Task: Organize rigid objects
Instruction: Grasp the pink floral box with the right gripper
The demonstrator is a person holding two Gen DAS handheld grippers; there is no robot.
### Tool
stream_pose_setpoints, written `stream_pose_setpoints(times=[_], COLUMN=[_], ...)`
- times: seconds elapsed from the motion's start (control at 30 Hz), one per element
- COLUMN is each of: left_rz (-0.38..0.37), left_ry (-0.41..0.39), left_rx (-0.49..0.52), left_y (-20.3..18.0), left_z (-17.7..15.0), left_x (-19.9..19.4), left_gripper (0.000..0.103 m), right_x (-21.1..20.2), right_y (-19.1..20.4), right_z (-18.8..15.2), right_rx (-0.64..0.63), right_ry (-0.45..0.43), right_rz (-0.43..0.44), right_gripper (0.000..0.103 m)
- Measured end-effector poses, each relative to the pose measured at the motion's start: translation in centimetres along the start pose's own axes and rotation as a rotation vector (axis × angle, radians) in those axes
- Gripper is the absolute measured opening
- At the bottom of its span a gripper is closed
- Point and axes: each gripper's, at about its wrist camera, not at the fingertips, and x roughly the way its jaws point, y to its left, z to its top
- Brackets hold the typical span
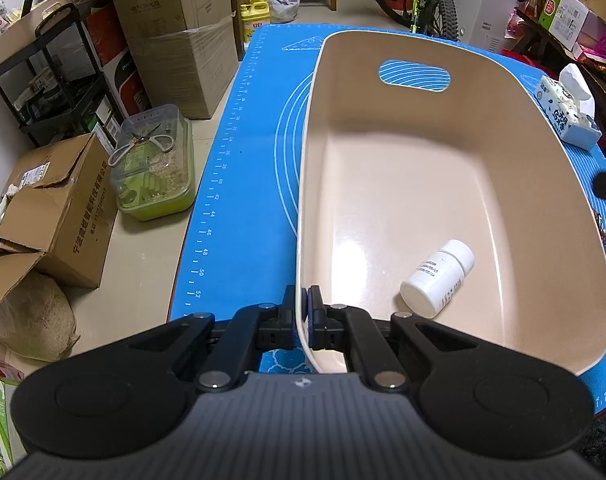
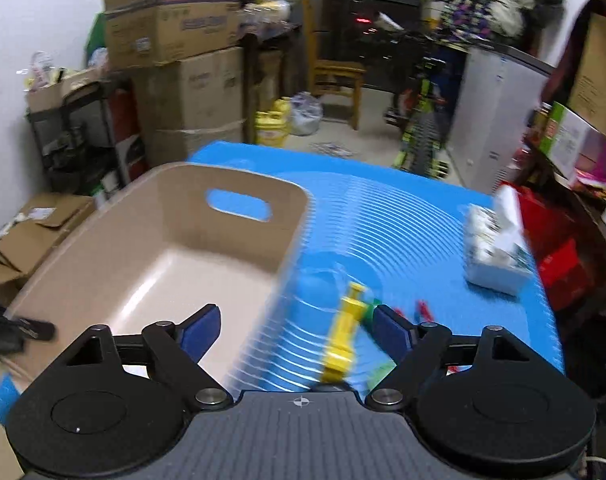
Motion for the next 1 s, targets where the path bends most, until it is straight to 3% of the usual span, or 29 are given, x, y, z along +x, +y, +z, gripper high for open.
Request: stream_pose_setpoints(times=[0.4,0.8,1.0], left_rz=[-0.002,-0.012,-0.011], left_ry=[0.003,0.006,0.006], left_rx=[-0.010,-0.007,-0.006], left_y=[0.0,0.3,0.3], left_z=[0.1,0.1,0.1], left_x=[-0.1,-0.1,-0.1], left_gripper=[0.006,0.006,0.006], right_x=[3.0,6.0,6.4], right_y=[-6.7,-8.2,-8.5], right_z=[-5.9,-8.9,-9.2], right_rx=[0.176,0.277,0.310], right_ry=[0.112,0.195,0.186], right_rz=[-0.097,-0.094,-0.070], right_gripper=[0.088,0.087,0.082])
